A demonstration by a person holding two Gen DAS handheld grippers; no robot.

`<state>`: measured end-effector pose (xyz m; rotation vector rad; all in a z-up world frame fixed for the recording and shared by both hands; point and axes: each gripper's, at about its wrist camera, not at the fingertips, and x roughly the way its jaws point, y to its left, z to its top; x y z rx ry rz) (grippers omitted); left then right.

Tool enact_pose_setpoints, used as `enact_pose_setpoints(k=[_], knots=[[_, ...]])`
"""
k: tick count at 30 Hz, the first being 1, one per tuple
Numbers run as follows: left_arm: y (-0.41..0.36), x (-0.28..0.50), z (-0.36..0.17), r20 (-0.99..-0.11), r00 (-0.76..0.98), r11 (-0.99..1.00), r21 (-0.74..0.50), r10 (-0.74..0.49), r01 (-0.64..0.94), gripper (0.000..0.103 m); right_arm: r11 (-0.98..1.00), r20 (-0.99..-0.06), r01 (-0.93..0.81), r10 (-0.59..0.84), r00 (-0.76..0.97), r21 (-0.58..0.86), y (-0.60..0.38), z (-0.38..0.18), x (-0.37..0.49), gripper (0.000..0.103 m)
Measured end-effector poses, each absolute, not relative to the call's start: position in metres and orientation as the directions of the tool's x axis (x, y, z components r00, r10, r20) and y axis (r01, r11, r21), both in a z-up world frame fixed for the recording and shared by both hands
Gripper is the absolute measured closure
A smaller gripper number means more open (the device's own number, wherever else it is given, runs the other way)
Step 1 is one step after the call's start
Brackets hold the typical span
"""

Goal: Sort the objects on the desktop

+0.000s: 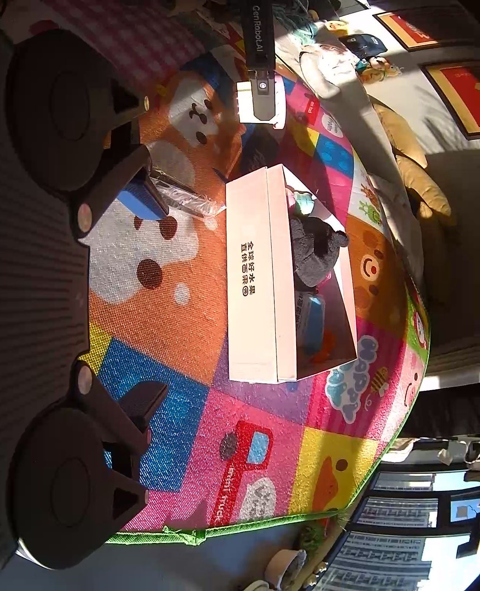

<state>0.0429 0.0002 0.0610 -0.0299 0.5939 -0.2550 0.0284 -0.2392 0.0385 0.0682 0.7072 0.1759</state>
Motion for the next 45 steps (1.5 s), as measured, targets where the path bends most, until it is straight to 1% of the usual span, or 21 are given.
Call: enact_pose_setpoints(k=[3, 5, 6, 7, 8, 10, 13, 16, 21, 23, 28, 31, 33, 34, 35, 37, 39, 40, 42, 43, 45], knots=[[-0.016, 0.013, 0.044, -0.571, 0.771, 0.957, -0.108, -0.281, 0.269, 0.048, 0.989, -0.613, -0.097, 0.143, 0.777, 0.109, -0.245, 0.049, 0.02, 0.001], [-0.02, 0.002, 0.034, -0.588, 0.751, 0.951, -0.127, -0.301, 0.282, 0.045, 0.991, -0.6, -0.074, 0.124, 0.79, 0.107, -0.249, 0.056, 0.018, 0.0], [-0.021, -0.003, 0.031, -0.592, 0.744, 0.948, -0.136, -0.31, 0.287, 0.041, 0.991, -0.598, -0.068, 0.122, 0.792, 0.112, -0.251, 0.058, 0.018, 0.0], [-0.021, -0.006, 0.029, -0.595, 0.738, 0.946, -0.139, -0.317, 0.294, 0.031, 0.991, -0.6, -0.065, 0.124, 0.79, 0.119, -0.252, 0.06, 0.018, 0.0], [-0.021, -0.011, 0.027, -0.596, 0.737, 0.944, -0.134, -0.32, 0.301, 0.026, 0.99, -0.606, -0.065, 0.129, 0.785, 0.127, -0.251, 0.06, 0.019, 0.0], [-0.021, -0.017, 0.027, -0.597, 0.729, 0.937, -0.129, -0.335, 0.325, 0.022, 0.988, -0.62, -0.071, 0.14, 0.772, 0.134, -0.248, 0.057, 0.019, 0.0], [-0.019, -0.023, 0.029, -0.593, 0.723, 0.928, -0.125, -0.354, 0.352, 0.008, 0.988, -0.647, -0.098, 0.151, 0.747, 0.118, -0.237, 0.047, 0.018, 0.0], [-0.019, -0.022, 0.029, -0.603, 0.727, 0.936, -0.105, -0.329, 0.337, 0.007, 0.987, -0.662, -0.128, 0.162, 0.732, 0.1, -0.224, 0.041, 0.02, 0.0], [-0.023, -0.007, 0.031, -0.602, 0.728, 0.938, -0.113, -0.327, 0.328, 0.006, 0.988, -0.642, -0.136, 0.148, 0.752, 0.068, -0.215, 0.041, 0.025, 0.002], [-0.025, 0.003, 0.033, -0.597, 0.727, 0.936, -0.142, -0.34, 0.322, 0.006, 0.991, -0.64, -0.125, 0.132, 0.757, 0.056, -0.218, 0.04, 0.028, 0.006], [-0.027, 0.032, 0.037, -0.606, 0.698, 0.924, -0.258, -0.382, 0.282, 0.006, 0.995, -0.658, -0.073, 0.095, 0.747, 0.062, -0.233, 0.034, 0.033, 0.006], [-0.026, 0.047, 0.034, -0.631, 0.678, 0.925, -0.291, -0.378, 0.245, 0.015, 0.997, -0.676, -0.046, 0.078, 0.733, 0.064, -0.239, 0.028, 0.035, 0.006], [-0.019, 0.049, 0.035, -0.626, 0.688, 0.928, -0.3, -0.367, 0.223, 0.014, 0.995, -0.679, -0.06, 0.102, 0.727, 0.085, -0.24, 0.03, 0.035, 0.006], [-0.014, 0.047, 0.037, -0.62, 0.702, 0.934, -0.286, -0.35, 0.213, 0.012, 0.991, -0.669, -0.086, 0.129, 0.732, 0.098, -0.237, 0.035, 0.034, 0.006], [-0.008, 0.045, 0.039, -0.612, 0.723, 0.945, -0.264, -0.32, 0.194, 0.008, 0.988, -0.651, -0.115, 0.156, 0.743, 0.106, -0.234, 0.04, 0.031, 0.01], [0.007, 0.04, 0.043, -0.601, 0.758, 0.963, -0.232, -0.253, 0.137, 0.007, 0.977, -0.631, -0.181, 0.209, 0.747, 0.11, -0.223, 0.051, 0.03, 0.022], [0.027, 0.038, 0.048, -0.597, 0.779, 0.972, -0.226, -0.191, 0.065, 0.006, 0.958, -0.626, -0.257, 0.278, 0.729, 0.126, -0.204, 0.063, 0.037, 0.039], [0.035, 0.037, 0.05, -0.595, 0.785, 0.973, -0.227, -0.17, 0.038, 0.006, 0.95, -0.62, -0.283, 0.302, 0.724, 0.132, -0.194, 0.066, 0.041, 0.043], [0.05, 0.035, 0.053, -0.593, 0.793, 0.973, -0.231, -0.137, -0.004, 0.005, 0.934, -0.609, -0.334, 0.338, 0.718, 0.125, -0.172, 0.071, 0.047, 0.056], [0.055, 0.033, 0.053, -0.593, 0.794, 0.973, -0.232, -0.131, -0.013, 0.004, 0.924, -0.604, -0.364, 0.357, 0.713, 0.116, -0.161, 0.072, 0.05, 0.058], [0.064, 0.028, 0.053, -0.597, 0.793, 0.973, -0.231, -0.123, -0.024, 0.003, 0.909, -0.605, -0.406, 0.377, 0.702, 0.095, -0.144, 0.07, 0.056, 0.069]])
